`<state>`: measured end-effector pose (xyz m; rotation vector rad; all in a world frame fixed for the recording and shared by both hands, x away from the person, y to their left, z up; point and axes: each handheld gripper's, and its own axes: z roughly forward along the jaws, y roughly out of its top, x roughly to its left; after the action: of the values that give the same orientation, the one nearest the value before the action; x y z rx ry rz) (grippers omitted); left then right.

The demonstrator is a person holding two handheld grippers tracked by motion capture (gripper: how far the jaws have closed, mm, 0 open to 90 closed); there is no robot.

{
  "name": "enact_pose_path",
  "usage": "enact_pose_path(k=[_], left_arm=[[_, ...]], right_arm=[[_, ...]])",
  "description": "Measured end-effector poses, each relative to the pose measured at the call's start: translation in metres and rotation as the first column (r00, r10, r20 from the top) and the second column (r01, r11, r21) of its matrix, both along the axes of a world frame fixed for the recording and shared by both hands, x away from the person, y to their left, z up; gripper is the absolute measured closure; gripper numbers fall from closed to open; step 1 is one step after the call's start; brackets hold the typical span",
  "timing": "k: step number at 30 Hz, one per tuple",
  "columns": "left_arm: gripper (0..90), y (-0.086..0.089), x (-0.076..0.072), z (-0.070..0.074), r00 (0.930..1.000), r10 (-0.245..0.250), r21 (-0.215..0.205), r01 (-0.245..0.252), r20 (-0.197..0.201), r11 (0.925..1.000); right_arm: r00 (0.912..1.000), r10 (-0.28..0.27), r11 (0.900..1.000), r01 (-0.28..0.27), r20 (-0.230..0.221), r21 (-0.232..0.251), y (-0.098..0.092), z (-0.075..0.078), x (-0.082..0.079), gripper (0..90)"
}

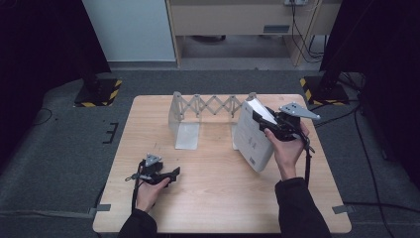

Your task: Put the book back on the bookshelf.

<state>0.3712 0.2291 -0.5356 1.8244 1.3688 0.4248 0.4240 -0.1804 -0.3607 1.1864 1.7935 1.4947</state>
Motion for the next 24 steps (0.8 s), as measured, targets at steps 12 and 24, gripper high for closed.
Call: enact_pose_path(k=[12, 24], left_arm=[[20.2, 0.000, 0.000, 0.000, 1.0000, -0.001, -0.002, 0.001, -0.001, 1.0000], [20.4, 0.001, 0.000, 0.000, 1.0000, -0.003, 0.000, 0.003, -0.002, 1.0000]], right_arm=[[0.9979, -0.063, 0.998, 0.063, -0.010, 0.004, 0.006, 0.001, 0.027, 53.3], [0.9935, -0.113, 0.994, 0.113, -0.014, -0.001, 0.025, -0.006, 0.051, 53.3]])
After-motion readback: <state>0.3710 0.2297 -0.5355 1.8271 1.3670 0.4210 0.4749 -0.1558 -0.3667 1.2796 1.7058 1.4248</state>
